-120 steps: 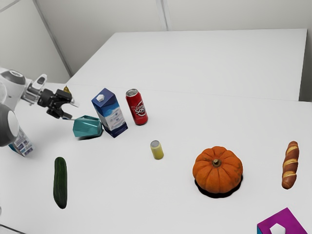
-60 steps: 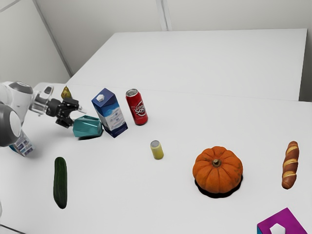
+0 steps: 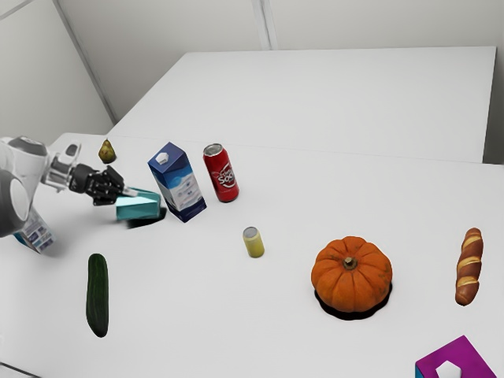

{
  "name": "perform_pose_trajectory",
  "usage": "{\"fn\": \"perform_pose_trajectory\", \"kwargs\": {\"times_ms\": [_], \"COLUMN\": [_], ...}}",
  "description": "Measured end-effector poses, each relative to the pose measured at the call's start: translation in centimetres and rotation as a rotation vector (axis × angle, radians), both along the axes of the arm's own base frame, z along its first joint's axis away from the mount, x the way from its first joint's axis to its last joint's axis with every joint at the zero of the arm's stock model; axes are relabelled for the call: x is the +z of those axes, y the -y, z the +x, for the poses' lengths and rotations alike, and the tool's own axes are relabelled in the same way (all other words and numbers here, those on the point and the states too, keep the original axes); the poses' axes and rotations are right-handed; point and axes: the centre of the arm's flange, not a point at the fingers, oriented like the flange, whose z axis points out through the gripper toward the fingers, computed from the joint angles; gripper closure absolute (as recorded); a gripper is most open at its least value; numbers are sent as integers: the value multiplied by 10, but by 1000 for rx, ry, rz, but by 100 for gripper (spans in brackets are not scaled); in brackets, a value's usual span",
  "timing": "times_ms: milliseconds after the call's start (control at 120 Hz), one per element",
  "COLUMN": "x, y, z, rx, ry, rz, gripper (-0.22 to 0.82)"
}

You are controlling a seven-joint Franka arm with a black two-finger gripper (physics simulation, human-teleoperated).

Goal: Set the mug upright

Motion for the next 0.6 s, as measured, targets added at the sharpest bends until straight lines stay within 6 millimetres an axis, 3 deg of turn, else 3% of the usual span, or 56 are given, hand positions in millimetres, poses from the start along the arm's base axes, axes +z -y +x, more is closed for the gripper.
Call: {"fn": "perform_pose_trajectory", "kwargs": {"times_ms": [167,392,600], "x": [20,62,92], "y": [-6,-1,35], "z": [-6,-22,-33], "rx": [2,-11,-141], "ry": [24,56,2], "rz": [3,28,139], "gripper": [75,77,78]}}
